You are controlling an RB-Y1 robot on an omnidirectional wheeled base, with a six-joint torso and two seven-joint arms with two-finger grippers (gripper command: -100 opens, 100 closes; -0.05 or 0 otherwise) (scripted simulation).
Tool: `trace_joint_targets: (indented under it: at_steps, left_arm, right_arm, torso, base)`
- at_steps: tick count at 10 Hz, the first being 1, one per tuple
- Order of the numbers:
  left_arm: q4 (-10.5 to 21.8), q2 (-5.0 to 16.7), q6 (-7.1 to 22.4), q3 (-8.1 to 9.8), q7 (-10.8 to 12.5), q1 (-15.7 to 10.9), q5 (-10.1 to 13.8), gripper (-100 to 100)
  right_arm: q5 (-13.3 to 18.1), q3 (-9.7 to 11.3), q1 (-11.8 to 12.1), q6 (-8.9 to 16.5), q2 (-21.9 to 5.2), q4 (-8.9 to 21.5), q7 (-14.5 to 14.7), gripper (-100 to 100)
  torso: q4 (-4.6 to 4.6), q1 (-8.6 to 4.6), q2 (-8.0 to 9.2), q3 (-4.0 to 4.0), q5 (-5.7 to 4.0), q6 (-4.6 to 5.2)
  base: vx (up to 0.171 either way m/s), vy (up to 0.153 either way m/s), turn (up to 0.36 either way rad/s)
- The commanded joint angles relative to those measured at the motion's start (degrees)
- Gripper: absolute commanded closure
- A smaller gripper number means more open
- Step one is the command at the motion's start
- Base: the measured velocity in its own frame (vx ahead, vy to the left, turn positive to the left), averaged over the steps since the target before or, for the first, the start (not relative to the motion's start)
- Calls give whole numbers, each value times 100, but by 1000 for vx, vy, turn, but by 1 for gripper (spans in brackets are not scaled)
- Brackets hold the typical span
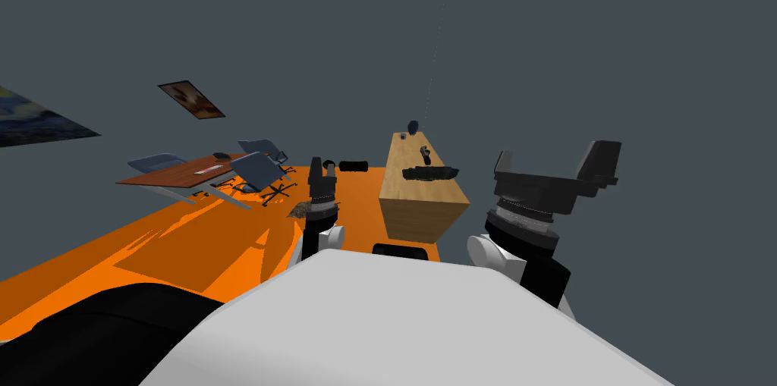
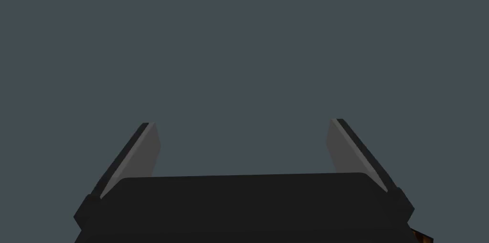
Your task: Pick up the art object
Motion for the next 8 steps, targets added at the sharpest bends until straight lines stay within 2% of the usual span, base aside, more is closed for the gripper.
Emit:
trace_joint_targets:
  at_steps: [1, 4, 6, 7, 8]
  left_arm:
    - [0, 0, 0, 0, 0, 0, 0, 0]
    - [0, 0, 0, 0, 0, -1, 0, 0]
    - [0, -1, 0, -1, 0, -2, 0, 0]
    - [0, 0, 0, -1, 0, -2, 0, 0]
    - [0, 0, 0, 0, 0, -1, 0, 0]
  right_arm:
    - [77, 67, -33, -46, -181, 69, 3, -100]
    - [384, 324, -191, -231, -694, 370, 16, -100]
    - [698, 577, -377, -417, -1062, 692, 33, -100]
    - [698, 577, -377, -417, -1138, 702, 33, -100]
    - [882, 721, -497, -525, -1354, 906, 45, -100]
  torso:
    - [0, 0, 0, 0, 0, 0]
    - [5, 7, 22, 13, 2, -1]
    - [11, 13, 49, 28, 3, -2]
    - [13, 8, 59, 34, 2, -1]
    - [12, 6, 51, 30, 1, 1]
  base:
    - [-23, 8, 38]
    - [-72, 21, 53]
    - [-157, 31, 80]
    - [-123, 16, 19]
    - [-121, 34, 46]
